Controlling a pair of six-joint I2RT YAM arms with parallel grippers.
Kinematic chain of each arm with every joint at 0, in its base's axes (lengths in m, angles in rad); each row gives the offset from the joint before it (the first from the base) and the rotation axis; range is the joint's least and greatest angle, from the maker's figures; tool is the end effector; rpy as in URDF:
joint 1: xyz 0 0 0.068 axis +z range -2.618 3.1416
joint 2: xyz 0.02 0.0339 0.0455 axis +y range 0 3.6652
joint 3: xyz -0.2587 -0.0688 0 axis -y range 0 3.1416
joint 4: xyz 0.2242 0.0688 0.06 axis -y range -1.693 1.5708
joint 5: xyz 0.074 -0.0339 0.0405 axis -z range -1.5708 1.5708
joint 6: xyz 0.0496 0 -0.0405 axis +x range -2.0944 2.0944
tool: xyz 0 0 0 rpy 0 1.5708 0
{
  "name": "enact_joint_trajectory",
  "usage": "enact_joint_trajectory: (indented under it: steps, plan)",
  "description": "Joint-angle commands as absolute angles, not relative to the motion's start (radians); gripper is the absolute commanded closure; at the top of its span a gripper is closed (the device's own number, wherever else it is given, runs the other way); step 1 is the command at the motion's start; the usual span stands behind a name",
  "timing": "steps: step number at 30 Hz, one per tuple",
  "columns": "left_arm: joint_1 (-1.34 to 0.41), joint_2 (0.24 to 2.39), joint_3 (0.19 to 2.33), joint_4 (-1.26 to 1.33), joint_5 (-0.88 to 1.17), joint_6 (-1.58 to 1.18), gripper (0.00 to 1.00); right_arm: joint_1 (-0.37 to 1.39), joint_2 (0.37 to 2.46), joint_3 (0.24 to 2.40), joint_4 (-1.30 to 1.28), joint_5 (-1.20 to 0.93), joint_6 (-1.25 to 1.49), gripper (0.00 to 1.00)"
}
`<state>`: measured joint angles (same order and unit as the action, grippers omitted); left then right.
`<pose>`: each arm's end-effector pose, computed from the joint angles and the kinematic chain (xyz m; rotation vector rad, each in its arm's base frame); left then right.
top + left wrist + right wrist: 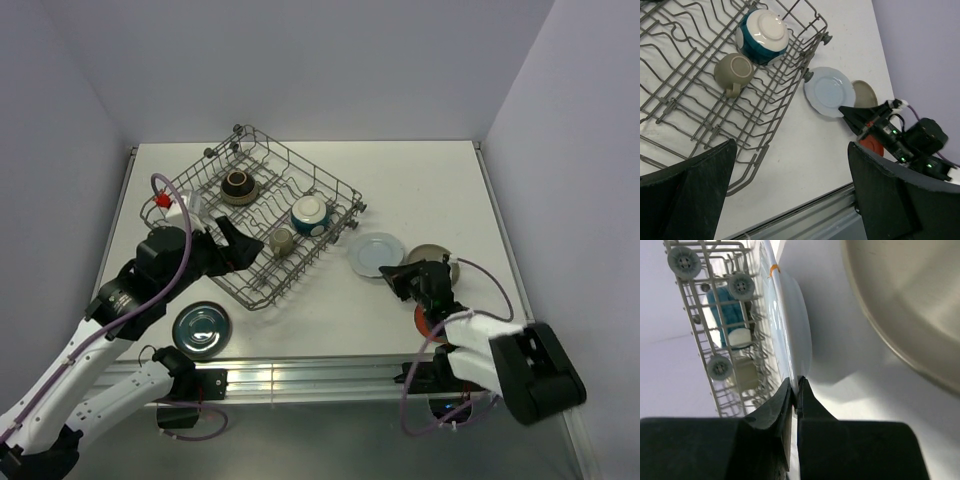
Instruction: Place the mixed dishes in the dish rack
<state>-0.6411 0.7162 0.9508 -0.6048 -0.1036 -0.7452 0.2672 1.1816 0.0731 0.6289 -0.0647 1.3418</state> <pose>0.1184 -0.0820 0.3492 -0.1773 2.0208 -0.8059 0.1777 0.0520 0.1220 1.1008 1.9330 1.0227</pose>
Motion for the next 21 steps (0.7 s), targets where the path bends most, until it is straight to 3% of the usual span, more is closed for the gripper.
enact_joint_trajectory:
  steps: [1, 5, 8, 15, 21]
  plan:
    - [-0.640, 0.741, 0.946, -0.583, -0.138, -0.739, 0.01, 0.285, 0.956, 0.031, 0.229, 0.026, 1.270, 1.00]
    - [-0.641, 0.770, 0.939, -0.565, -0.178, -0.756, 0.01, 0.285, 0.523, 0.122, -0.189, 0.133, 1.198, 1.00]
    - [-0.640, 0.795, 0.943, -0.545, -0.195, -0.769, 0.01, 0.285, 0.382, 0.250, -0.431, 0.201, 1.122, 1.00]
    - [-0.640, 0.839, 0.982, -0.549, -0.230, -0.773, 0.01, 0.287, 0.435, 0.578, -0.604, 0.183, 0.908, 1.00]
    - [-0.640, 0.876, 1.038, -0.624, -0.385, -0.802, 0.01, 0.304, 0.695, 0.849, -0.601, 0.147, 0.689, 1.00]
